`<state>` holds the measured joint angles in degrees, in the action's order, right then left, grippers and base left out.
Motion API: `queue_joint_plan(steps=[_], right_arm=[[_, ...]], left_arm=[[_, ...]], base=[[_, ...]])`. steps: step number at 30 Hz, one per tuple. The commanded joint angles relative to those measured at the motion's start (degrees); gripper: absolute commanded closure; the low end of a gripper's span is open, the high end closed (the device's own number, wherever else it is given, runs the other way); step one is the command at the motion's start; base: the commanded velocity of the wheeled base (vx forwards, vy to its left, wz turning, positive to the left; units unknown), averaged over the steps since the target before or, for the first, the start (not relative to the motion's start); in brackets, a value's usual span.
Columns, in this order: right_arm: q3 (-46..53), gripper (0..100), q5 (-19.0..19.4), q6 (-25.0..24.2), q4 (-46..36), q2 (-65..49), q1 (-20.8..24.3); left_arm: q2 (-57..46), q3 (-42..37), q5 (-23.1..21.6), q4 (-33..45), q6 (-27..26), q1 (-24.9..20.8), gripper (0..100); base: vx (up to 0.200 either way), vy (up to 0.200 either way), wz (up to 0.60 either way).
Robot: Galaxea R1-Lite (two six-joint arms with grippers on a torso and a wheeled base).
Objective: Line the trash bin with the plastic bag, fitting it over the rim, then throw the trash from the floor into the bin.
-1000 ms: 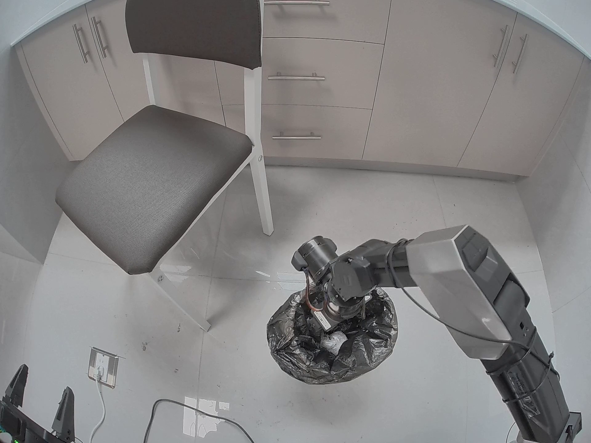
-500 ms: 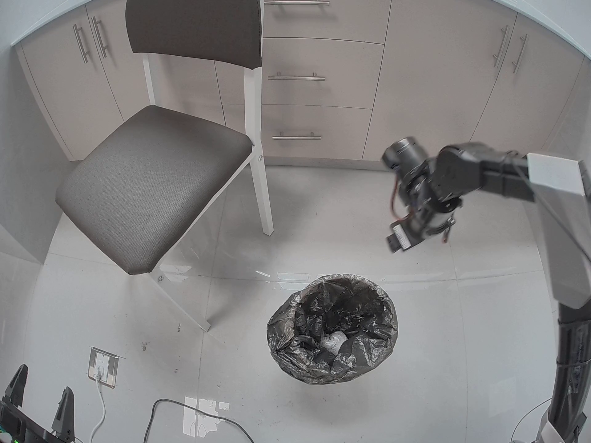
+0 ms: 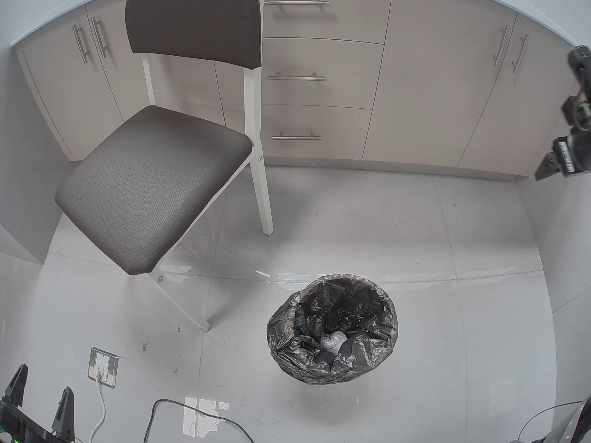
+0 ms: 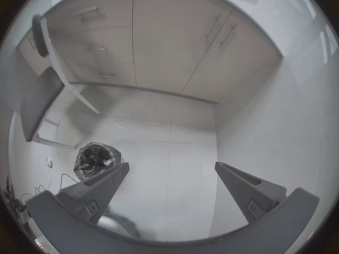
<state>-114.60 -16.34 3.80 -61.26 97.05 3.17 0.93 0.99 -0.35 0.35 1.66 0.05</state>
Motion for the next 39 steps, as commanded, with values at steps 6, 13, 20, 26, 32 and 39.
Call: queue_joint_plan(steps=[6, 13, 20, 26, 32, 39], right_arm=[[0.0, 0, 11.1, 6.6, -28.7, -46.2, -4.9], [0.0, 0, 11.5, 9.3, -24.6, -70.7, -5.7], [0.0, 0, 11.6, 12.9, -15.7, -90.7, -5.6], [0.0, 0, 12.9, 14.8, -18.1, -97.0, -2.9], [0.0, 0, 18.4, 13.6, -28.0, -97.0, -3.2], [10.9, 0, 19.2, 12.4, -19.2, -97.0, -3.1]], left_arm=[[-0.9, -0.7, 0.0, 0.0, 0.0, 0.0, 0], [-0.9, -0.7, 0.0, -0.1, 0.0, 0.0, 0], [-0.9, -0.8, 0.0, -0.1, 0.0, 0.0, 0], [-0.9, -0.8, 0.0, -0.1, 0.0, 0.0, 0], [-0.9, -0.8, 0.0, -0.1, 0.0, 0.0, 0], [-0.9, -0.8, 0.0, -0.1, 0.0, 0.0, 0]], base=[[0.000, 0.000, 0.00], [0.000, 0.000, 0.00], [0.000, 0.000, 0.00], [0.000, 0.000, 0.00], [0.000, 0.000, 0.00], [0.000, 0.000, 0.00]])
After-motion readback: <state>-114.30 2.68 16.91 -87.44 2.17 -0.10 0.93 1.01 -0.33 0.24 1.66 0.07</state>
